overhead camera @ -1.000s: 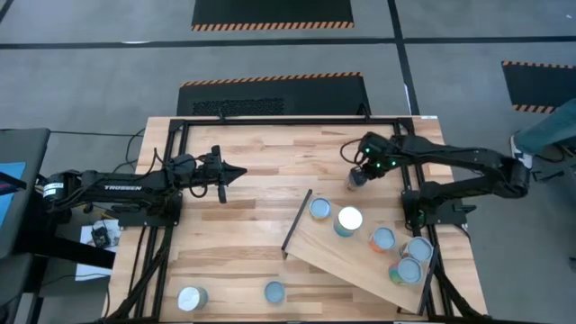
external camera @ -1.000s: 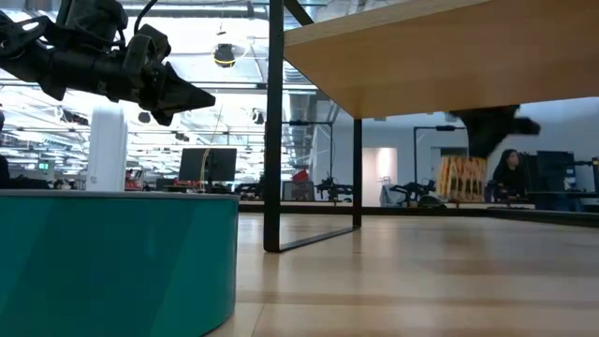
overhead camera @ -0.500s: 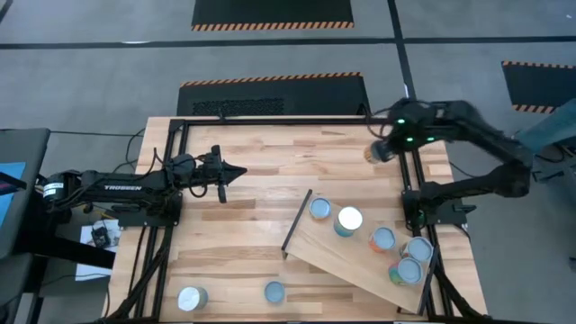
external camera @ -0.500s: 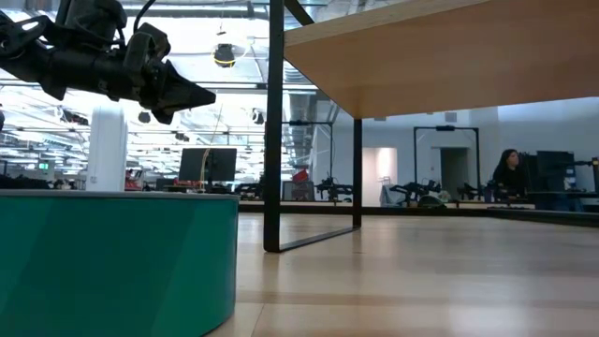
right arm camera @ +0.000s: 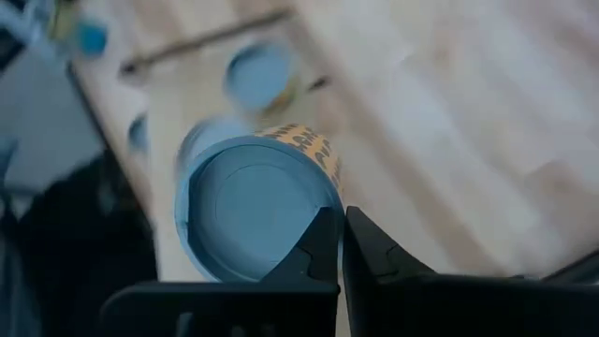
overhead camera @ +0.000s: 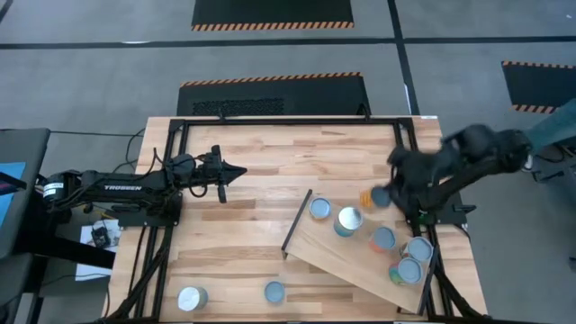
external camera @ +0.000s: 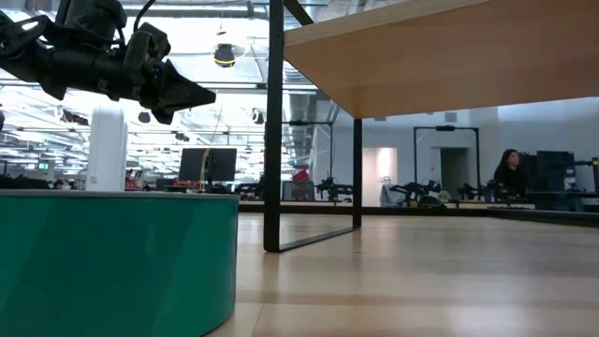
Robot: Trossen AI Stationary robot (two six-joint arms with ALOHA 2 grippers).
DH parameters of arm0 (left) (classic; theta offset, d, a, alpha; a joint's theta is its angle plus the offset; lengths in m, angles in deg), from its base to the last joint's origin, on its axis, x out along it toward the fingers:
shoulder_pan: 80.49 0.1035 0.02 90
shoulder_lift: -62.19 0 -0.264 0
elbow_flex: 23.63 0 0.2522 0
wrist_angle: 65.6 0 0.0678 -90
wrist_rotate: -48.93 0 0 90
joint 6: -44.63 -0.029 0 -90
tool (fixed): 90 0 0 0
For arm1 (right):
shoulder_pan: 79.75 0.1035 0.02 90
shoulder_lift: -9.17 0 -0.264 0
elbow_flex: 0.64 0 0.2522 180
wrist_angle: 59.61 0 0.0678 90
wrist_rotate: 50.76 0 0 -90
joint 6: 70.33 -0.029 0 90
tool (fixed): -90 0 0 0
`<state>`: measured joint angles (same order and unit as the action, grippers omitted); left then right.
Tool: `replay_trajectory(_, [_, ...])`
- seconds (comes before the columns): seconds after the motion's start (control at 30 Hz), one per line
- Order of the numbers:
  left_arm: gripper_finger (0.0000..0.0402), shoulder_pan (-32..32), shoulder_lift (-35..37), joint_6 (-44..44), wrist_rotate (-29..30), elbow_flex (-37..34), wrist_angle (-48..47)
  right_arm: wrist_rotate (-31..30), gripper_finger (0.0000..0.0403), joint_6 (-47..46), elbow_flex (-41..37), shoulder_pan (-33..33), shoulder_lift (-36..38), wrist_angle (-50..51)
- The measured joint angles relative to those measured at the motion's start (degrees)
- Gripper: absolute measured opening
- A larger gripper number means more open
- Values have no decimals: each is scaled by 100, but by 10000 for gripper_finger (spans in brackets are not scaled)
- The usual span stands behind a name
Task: Pick and place cans onto a shelf
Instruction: Put the canned beans on the shelf
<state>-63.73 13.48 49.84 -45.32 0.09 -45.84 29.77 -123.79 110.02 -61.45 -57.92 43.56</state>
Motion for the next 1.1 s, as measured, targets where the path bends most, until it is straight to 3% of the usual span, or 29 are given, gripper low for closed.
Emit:
replay_trajectory(0.2, [0,0,0,0,-4,0,-39,169,12,-962,49,1398,-750,36])
replay_trajectory(0.43, [0,0,0,0,-7,2,-66,207,12,-1704,657,2256,-1756,61])
replay_trajectory(0.73, [0,0,0,20,-57,2,-178,468,12,-1451,761,2395,-2624,60])
replay_trajectory(1.1, [0,0,0,20,-57,0,-222,278,12,-1243,738,2393,-2704,58])
